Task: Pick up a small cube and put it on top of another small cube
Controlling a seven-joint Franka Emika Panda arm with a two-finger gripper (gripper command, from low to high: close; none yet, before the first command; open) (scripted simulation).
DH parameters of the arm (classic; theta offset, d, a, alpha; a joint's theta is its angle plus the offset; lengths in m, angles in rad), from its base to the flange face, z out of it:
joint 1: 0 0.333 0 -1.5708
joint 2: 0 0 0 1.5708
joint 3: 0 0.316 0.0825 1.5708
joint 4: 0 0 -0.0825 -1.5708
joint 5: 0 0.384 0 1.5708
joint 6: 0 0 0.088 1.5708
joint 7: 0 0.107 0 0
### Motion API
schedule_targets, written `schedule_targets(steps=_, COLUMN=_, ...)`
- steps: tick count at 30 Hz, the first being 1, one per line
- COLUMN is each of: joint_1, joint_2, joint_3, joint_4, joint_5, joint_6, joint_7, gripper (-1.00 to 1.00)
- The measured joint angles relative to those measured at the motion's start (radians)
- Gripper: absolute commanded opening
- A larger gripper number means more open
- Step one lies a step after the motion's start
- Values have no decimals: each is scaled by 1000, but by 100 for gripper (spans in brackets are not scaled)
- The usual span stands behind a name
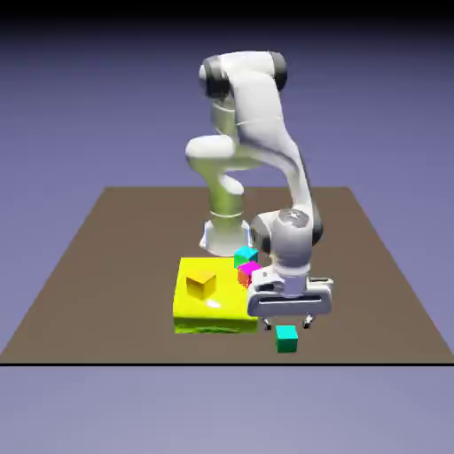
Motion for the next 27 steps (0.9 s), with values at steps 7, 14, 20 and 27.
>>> schedule_targets(steps=7, joint_1=-34, joint_2=-130, joint_3=42, joint_4=-37, joint_5=31, joint_6=-94, joint_7=-25, gripper=-100)
schedule_targets(steps=14, joint_1=-1, joint_2=-384, joint_3=-12, joint_4=-160, joint_5=39, joint_6=-229, joint_7=148, gripper=-100)
schedule_targets(steps=20, joint_1=50, joint_2=-601, joint_3=-88, joint_4=-278, joint_5=33, joint_6=-335, joint_7=345, gripper=-100)
schedule_targets(steps=27, joint_1=109, joint_2=-855, joint_3=-176, joint_4=-415, joint_5=26, joint_6=-458, joint_7=574, gripper=-100)
